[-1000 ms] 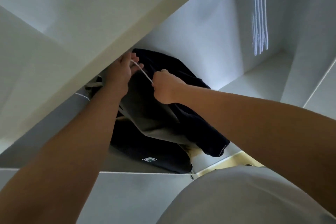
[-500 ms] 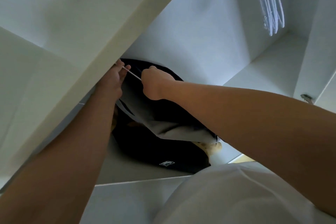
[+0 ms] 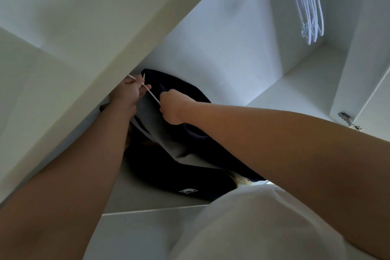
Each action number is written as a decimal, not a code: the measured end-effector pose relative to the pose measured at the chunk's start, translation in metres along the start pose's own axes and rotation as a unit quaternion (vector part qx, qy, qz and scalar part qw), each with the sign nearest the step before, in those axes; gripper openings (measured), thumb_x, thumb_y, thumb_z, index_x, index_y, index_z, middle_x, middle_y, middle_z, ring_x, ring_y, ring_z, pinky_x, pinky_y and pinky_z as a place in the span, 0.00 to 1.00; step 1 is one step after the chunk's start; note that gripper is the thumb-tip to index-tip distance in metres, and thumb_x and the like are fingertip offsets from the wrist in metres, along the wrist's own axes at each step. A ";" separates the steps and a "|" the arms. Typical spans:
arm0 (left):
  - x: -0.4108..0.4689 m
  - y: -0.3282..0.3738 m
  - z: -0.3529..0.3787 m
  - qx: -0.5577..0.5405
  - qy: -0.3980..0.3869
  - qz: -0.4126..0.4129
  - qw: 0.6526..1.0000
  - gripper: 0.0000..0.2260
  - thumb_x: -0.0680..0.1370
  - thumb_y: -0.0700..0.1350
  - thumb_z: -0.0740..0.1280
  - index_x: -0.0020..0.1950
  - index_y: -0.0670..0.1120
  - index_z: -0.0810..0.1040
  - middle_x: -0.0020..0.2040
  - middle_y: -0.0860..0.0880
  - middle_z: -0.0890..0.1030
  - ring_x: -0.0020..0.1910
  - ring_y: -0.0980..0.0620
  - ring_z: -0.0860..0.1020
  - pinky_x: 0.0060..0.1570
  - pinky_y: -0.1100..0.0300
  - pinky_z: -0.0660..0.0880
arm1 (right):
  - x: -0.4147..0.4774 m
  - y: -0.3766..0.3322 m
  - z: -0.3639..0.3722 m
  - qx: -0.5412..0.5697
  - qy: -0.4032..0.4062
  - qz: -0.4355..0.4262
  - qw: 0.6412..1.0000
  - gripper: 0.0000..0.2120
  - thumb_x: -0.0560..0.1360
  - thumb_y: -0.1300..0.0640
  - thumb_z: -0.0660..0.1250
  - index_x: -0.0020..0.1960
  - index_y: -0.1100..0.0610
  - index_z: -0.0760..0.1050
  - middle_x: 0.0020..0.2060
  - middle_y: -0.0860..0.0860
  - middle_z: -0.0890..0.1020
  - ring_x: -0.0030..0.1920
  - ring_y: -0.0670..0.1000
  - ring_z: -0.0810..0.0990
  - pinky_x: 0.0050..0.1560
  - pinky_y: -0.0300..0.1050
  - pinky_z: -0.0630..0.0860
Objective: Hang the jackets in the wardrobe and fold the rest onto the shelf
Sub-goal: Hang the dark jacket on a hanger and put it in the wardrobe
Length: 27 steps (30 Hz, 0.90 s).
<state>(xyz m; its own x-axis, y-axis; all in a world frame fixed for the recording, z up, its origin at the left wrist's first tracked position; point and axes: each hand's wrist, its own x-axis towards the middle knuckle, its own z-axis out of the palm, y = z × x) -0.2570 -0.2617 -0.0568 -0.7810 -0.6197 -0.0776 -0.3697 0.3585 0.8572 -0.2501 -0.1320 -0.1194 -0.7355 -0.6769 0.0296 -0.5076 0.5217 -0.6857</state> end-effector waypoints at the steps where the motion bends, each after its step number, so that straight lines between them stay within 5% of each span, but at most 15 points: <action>1: -0.002 0.001 -0.002 0.028 0.000 0.004 1.000 0.06 0.84 0.40 0.65 0.58 0.39 0.76 0.53 0.40 0.79 0.38 0.53 0.81 0.42 0.62 0.81 | 0.000 0.000 0.001 0.010 -0.002 0.006 1.000 0.10 0.81 0.58 0.60 0.58 0.62 0.75 0.48 0.56 0.75 0.46 0.55 0.76 0.41 0.45 0.69; 3: -0.007 0.003 -0.007 0.188 0.017 0.046 0.981 0.10 0.84 0.44 0.64 0.58 0.38 0.79 0.51 0.38 0.82 0.36 0.52 0.80 0.41 0.56 0.81 | -0.002 0.003 0.002 0.021 -0.004 0.019 1.000 0.11 0.82 0.57 0.60 0.61 0.61 0.73 0.50 0.56 0.71 0.42 0.53 0.74 0.41 0.46 0.70; 5: -0.013 0.006 -0.010 0.411 0.045 0.127 0.902 0.17 0.84 0.51 0.62 0.53 0.37 0.83 0.45 0.38 0.85 0.38 0.47 0.81 0.42 0.54 0.79 | -0.006 0.010 0.003 0.035 0.004 0.029 0.999 0.14 0.83 0.52 0.59 0.63 0.60 0.72 0.51 0.54 0.70 0.44 0.54 0.73 0.45 0.47 0.71; 8: -0.028 0.015 -0.002 0.498 0.075 0.213 0.837 0.21 0.82 0.54 0.61 0.41 0.38 0.82 0.36 0.41 0.82 0.41 0.38 0.81 0.43 0.52 0.78 | -0.018 0.025 0.002 0.072 0.048 0.063 0.994 0.18 0.84 0.45 0.56 0.60 0.58 0.74 0.51 0.55 0.75 0.47 0.57 0.77 0.45 0.49 0.72; 10: -0.037 0.018 0.014 0.470 0.058 0.247 0.846 0.22 0.80 0.55 0.61 0.34 0.42 0.79 0.31 0.44 0.79 0.35 0.39 0.80 0.39 0.52 0.78 | -0.028 0.041 -0.002 0.095 0.088 0.099 0.987 0.18 0.84 0.45 0.55 0.57 0.58 0.75 0.49 0.55 0.78 0.49 0.58 0.78 0.44 0.49 0.73; 15: -0.054 0.028 0.077 0.267 -0.075 0.244 0.929 0.18 0.79 0.56 0.66 0.35 0.49 0.83 0.29 0.49 0.82 0.27 0.49 0.81 0.39 0.52 0.82 | -0.065 0.089 -0.020 0.151 0.193 0.218 0.945 0.14 0.83 0.48 0.55 0.56 0.55 0.75 0.48 0.52 0.80 0.44 0.52 0.76 0.40 0.46 0.69; 19: -0.068 0.045 0.141 0.197 -0.164 0.239 0.937 0.13 0.78 0.56 0.68 0.40 0.51 0.85 0.33 0.56 0.84 0.26 0.56 0.80 0.33 0.61 0.76 | -0.104 0.131 -0.047 0.151 0.270 0.312 0.898 0.12 0.83 0.49 0.54 0.55 0.53 0.74 0.44 0.49 0.79 0.41 0.51 0.77 0.36 0.45 0.69; 27: -0.095 0.087 0.248 0.089 -0.297 0.195 0.930 0.07 0.78 0.45 0.70 0.40 0.52 0.84 0.38 0.51 0.86 0.29 0.54 0.81 0.31 0.63 0.77 | -0.169 0.186 -0.111 0.175 0.395 0.376 0.820 0.10 0.82 0.50 0.56 0.52 0.52 0.73 0.45 0.51 0.80 0.40 0.52 0.78 0.40 0.47 0.76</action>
<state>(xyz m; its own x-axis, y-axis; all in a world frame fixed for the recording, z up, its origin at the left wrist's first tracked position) -0.3395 0.0016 -0.1015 -0.9941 0.0585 -0.0910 -0.0355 0.6185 0.7850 -0.2702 0.1366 -0.1711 -0.9127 0.3877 -0.1293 0.2801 0.3631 -0.8886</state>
